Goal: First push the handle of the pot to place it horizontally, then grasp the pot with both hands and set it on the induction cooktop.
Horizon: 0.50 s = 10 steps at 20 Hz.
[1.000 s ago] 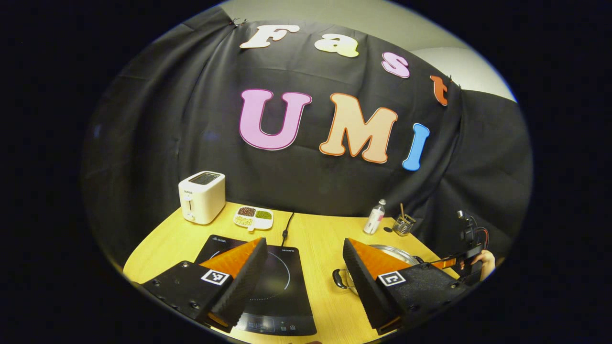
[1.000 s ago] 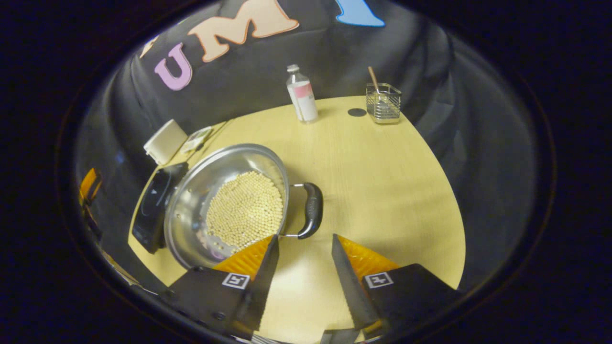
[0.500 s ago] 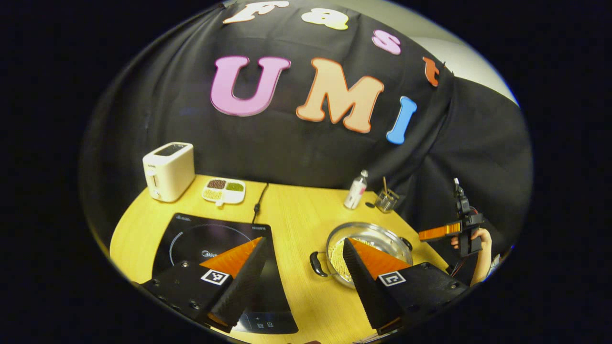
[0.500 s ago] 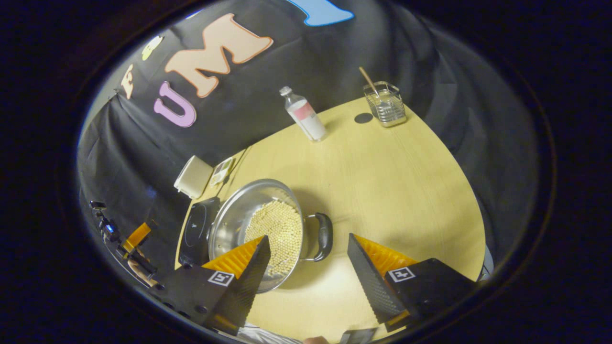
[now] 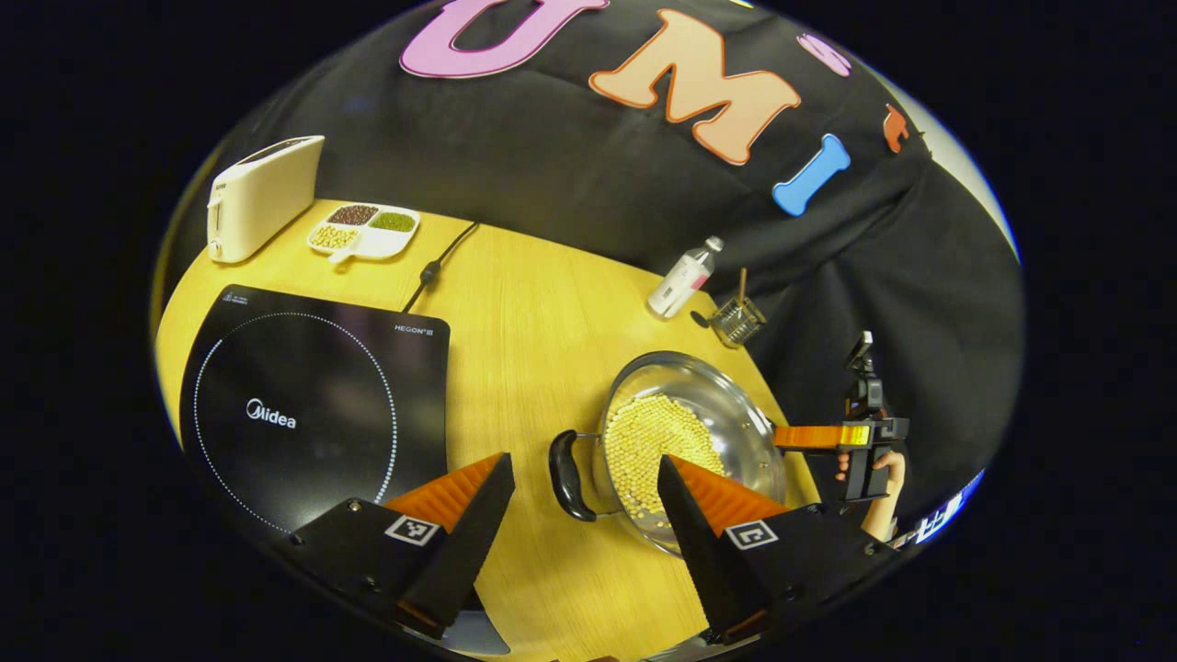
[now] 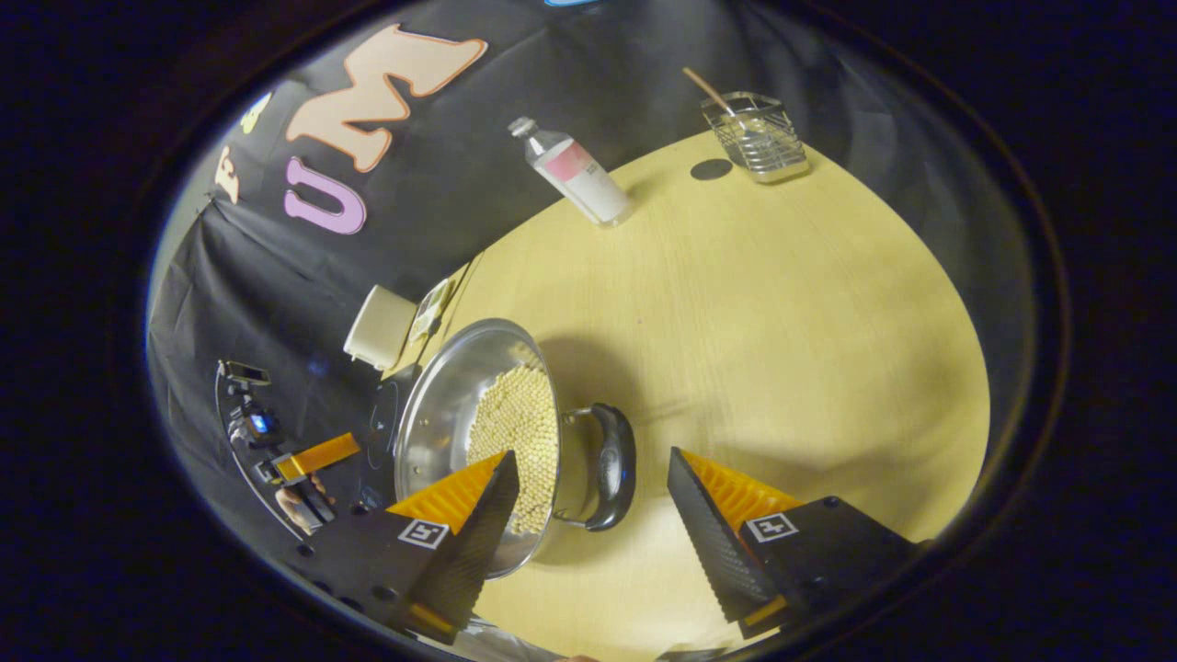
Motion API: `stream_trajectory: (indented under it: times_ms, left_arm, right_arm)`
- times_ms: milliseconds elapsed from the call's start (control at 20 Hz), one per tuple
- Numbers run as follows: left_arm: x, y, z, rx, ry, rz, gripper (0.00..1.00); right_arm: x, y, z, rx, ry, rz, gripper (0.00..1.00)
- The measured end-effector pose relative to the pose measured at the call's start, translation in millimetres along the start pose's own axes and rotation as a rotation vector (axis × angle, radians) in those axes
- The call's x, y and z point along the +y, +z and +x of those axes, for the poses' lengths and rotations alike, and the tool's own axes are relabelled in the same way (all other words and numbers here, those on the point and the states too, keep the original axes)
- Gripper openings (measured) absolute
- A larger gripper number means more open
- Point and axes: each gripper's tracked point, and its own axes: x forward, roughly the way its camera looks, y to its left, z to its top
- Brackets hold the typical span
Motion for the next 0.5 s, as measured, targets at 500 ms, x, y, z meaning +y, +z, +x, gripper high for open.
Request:
stream_trajectory:
  times_ms: [500]
  left_arm:
    - [-19,-33,60,0.196,-0.057,-0.046,0.96]
  right_arm:
    - [9,-23,30,0.089,0.067,0.055,0.71]
